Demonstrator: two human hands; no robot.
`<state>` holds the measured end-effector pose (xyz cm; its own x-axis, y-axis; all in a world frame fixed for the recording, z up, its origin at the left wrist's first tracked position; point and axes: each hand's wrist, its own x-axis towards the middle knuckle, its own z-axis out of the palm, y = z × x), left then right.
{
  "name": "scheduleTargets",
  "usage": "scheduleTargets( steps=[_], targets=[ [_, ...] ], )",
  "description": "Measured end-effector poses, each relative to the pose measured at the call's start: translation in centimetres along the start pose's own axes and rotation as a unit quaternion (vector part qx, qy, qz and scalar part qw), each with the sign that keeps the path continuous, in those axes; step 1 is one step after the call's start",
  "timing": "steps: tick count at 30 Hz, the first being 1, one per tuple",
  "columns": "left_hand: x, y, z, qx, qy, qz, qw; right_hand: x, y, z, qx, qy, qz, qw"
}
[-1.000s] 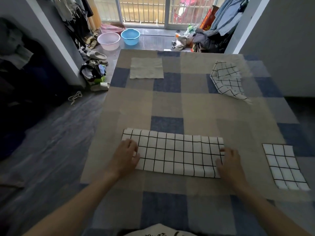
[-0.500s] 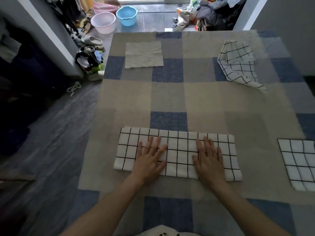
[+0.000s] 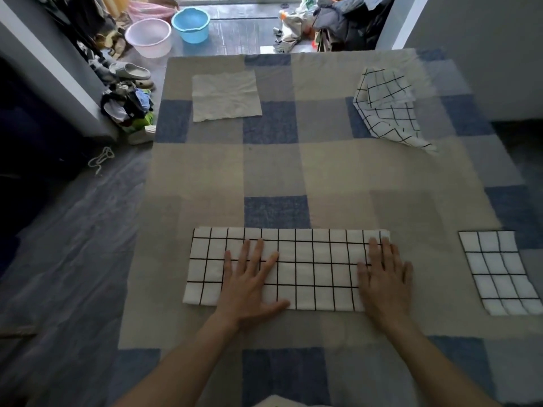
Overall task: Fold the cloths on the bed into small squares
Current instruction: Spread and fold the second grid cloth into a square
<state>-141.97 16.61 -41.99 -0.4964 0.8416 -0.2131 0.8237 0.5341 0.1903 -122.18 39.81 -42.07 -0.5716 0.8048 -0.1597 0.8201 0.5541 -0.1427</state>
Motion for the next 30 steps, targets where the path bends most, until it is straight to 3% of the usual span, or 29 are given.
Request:
scheduleTargets(
  steps=[4,8,10,16,21,25,30],
  targets=[
    [0.1,0.1,0.0,-0.002,-0.003,0.0,1.0,-0.2,-2.9,-0.8,0.033,0.07,0.002,0.997],
    [0.1,0.2,-0.1,-0.01,-0.004,-0.004,1.0,-3.2,-10.7,0.0,0.091,0.048,-0.182,0.978],
    [0.1,0.2,-0.2,-0.019,0.005,-0.004,1.0,-4.6,-13.0,1.5,0.094,0.018,-0.23,0.969],
    [0.0,0.1,0.0,-0.004,0.007,0.001,1.0,-4.0,-10.9,3.0,0.053,-0.011,-0.206,0.977],
    [-0.5,-1.4,0.0,0.007,0.018,-0.009,1.0,-2.4,-4.8,1.8,0.033,-0.004,-0.11,0.993],
    [-1.9,-5.0,0.1,-0.008,0.023,-0.064,0.998,-1.8,-0.6,0.9,0.031,0.019,-0.057,0.998],
    [-3.8,-9.2,-0.3,-0.039,0.038,-0.185,0.981,-1.6,-0.2,1.0,0.023,0.028,-0.057,0.998]
  ],
)
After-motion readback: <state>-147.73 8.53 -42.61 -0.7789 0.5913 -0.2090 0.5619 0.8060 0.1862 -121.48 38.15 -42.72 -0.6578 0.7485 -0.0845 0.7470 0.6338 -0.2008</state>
